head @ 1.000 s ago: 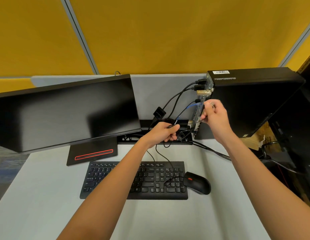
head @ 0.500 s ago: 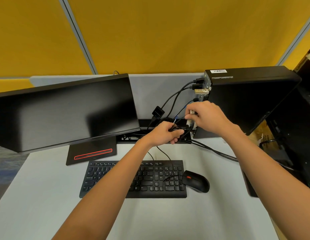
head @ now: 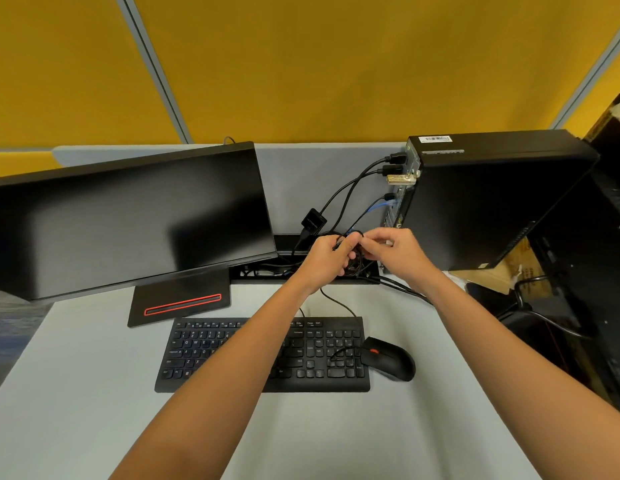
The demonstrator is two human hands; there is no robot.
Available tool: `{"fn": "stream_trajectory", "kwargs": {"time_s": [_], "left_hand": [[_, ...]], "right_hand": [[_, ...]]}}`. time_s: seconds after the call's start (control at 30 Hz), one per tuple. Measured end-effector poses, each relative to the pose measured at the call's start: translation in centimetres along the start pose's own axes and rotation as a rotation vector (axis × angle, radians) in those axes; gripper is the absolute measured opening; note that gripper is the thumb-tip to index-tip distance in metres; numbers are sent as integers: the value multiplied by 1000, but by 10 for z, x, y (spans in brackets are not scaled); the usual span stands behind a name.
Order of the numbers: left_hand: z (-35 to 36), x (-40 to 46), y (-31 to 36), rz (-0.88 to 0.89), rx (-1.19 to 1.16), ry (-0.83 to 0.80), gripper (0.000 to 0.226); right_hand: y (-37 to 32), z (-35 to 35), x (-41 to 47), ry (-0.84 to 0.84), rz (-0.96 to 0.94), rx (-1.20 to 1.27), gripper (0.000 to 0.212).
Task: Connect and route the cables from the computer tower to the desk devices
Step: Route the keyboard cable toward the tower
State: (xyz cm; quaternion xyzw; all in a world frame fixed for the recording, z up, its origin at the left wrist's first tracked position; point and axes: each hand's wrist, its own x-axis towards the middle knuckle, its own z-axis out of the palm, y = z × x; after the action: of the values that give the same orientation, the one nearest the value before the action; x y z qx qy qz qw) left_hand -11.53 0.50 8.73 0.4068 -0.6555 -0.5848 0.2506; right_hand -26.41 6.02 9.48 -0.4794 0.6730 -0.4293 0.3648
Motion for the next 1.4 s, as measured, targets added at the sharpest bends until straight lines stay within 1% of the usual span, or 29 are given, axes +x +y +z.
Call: {"fn": "stream_trajectory", "kwargs": {"time_s": [0.07, 0.13, 0.23, 0.27, 0.33, 0.4, 0.43, 0.5, 0.57, 0.6, 0.67, 0.77, 0.8, 0.83, 0.87, 0.9, 0.93, 1.0, 1.07, 1.13, 1.2, 1.27, 1.3, 1.33, 1.37, 1.4], "left_hand": [[1, 3, -1, -28, -28, 31, 43], [0, 5, -4, -51, -46, 52, 44], [-2, 3, -13, -75, -32, 17, 48], [-2, 3, -16, -82, -26, -11, 47], [-2, 1, -18, -91, -19, -95, 36], [-1, 0, -16, -108, -17, -168, 17], [-1, 0, -16, -124, -18, -169, 12], [0, 1, -17, -141, -12, -122, 16], [1, 2, -19, -134, 4, -68, 15], [2, 3, -18, -117, 27, -49, 11], [5, 4, -16, -73, 130, -16, 7], [10, 11, -17, -70, 429, 43, 21], [11, 11, -16, -82, 466, 55, 26], [12, 10, -16, -88, 391, 46, 27], [14, 8, -13, -99, 228, 34, 25], [16, 6, -8, -126, 68, 26, 22], [17, 4, -4, -154, -23, 24, 21], [22, 5, -1, -206, -55, 33, 24], [27, 7, 1, -253, -64, 50, 28], [30, 9, 4, -261, -72, 80, 29], [32, 8, 5, -232, -93, 136, 25], [34, 7, 5, -193, -132, 228, 16], [33, 8, 5, -173, -171, 270, 18], [32, 8, 6, -162, -206, 300, 29], [29, 8, 8, -155, -215, 313, 37], [28, 9, 9, -145, -196, 323, 37]], "right_hand": [[-3, 10, -3, -66, 79, 201, 18], [-4, 14, -3, -139, 121, 300, 23], [-1, 11, -1, -249, 127, 186, 39], [0, 11, 1, -257, 130, 140, 42], [1, 13, 2, -210, 121, 78, 36], [-2, 15, 0, -115, 94, 44, 28], [-2, 16, -2, -57, 77, 1, 23], [-2, 17, -3, 29, 47, -148, 13], [-1, 17, -4, 12, 60, -255, 7], [1, 17, -3, -12, 95, -251, 8], [1, 17, -2, -47, 173, -146, 7], [0, 15, -1, -17, 208, 16, 15], [0, 12, -1, 8, 201, 59, 19], [0, 10, -1, 21, 187, 85, 23], [0, 8, -1, 25, 162, 90, 25], [0, 6, -2, 26, 115, 59, 26], [1, 5, -1, 40, 49, -31, 27], [5, 3, 0, 129, -108, -346, 27], [8, 6, -2, 266, -258, -663, 26], [7, 8, -6, 367, -361, -816, 23], [6, 11, -9, 384, -356, -789, 16], [6, 12, -8, 336, -278, -652, 10], [6, 13, -6, 293, -247, -605, 5], [6, 15, -6, 247, -228, -582, 3], [7, 17, -7, 207, -206, -553, 5], [7, 18, -7, 182, -186, -510, 8]]}}
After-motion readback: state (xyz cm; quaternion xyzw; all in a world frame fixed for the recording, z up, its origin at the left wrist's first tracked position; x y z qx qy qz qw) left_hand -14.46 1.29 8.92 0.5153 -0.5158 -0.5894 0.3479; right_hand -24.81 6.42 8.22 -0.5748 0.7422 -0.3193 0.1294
